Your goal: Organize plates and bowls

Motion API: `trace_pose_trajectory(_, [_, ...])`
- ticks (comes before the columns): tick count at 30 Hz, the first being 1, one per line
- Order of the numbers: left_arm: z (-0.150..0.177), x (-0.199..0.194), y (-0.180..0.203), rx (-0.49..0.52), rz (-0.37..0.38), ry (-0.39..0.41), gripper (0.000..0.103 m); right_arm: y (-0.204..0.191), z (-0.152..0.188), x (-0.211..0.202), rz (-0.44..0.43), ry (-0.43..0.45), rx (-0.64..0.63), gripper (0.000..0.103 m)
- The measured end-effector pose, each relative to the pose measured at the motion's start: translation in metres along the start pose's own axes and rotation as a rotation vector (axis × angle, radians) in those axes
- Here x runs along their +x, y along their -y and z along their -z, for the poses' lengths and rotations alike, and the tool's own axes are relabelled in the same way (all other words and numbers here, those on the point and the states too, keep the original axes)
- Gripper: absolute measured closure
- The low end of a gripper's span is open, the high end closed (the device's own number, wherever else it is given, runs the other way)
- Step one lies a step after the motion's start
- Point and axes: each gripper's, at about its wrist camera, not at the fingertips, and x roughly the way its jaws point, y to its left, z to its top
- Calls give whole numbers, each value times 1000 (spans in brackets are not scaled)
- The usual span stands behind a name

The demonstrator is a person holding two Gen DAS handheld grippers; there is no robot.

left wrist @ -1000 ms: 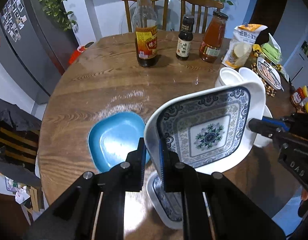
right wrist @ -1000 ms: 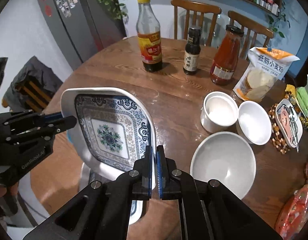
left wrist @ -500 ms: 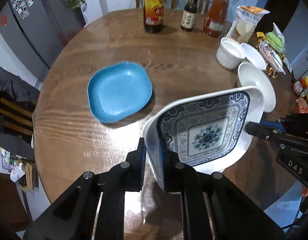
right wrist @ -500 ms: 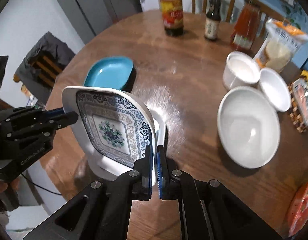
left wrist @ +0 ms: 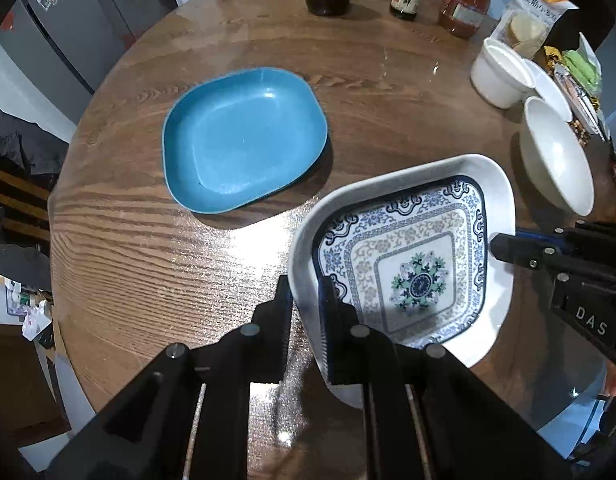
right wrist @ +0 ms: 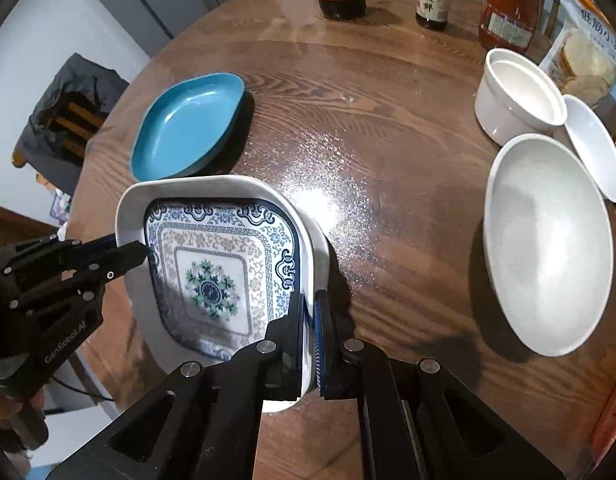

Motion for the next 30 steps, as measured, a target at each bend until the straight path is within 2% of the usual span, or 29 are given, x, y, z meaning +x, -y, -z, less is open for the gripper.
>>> trace_pose_trajectory(6, [-3, 18, -2, 6, 6, -58, 91, 0, -6, 13, -4, -44, 2, 96])
trace_pose_trajectory(10, [-3, 20, -1, 25, -6, -60, 91, 1, -6, 15, 8, -54, -9, 96])
trace_pose_trajectory(14, [-1, 23, 2, 39, -14, -56, 89, -3, -3, 14, 29, -44, -21, 96])
trace_pose_trajectory(18, [2, 28, 7, 61, -26, -68, 88, -13, -2, 15, 93, -41, -61, 95])
trace_pose_trajectory(23, [0, 26, 3, 45, 2, -67, 86, -20, 1, 13, 132, -26, -82, 95])
trace_pose_trajectory(28, [1, 14, -5, 31, 31, -31, 86, -23, 3, -2, 174, 27, -109, 95])
trace_pose_trajectory(29, [1, 9, -8, 13, 48, -17, 84, -24, 3, -6, 179, 44, -116, 95])
trace_pose_trajectory(30, [1, 5, -12, -3, 56, -2, 76, -25, 2, -9, 175, 57, -118, 95])
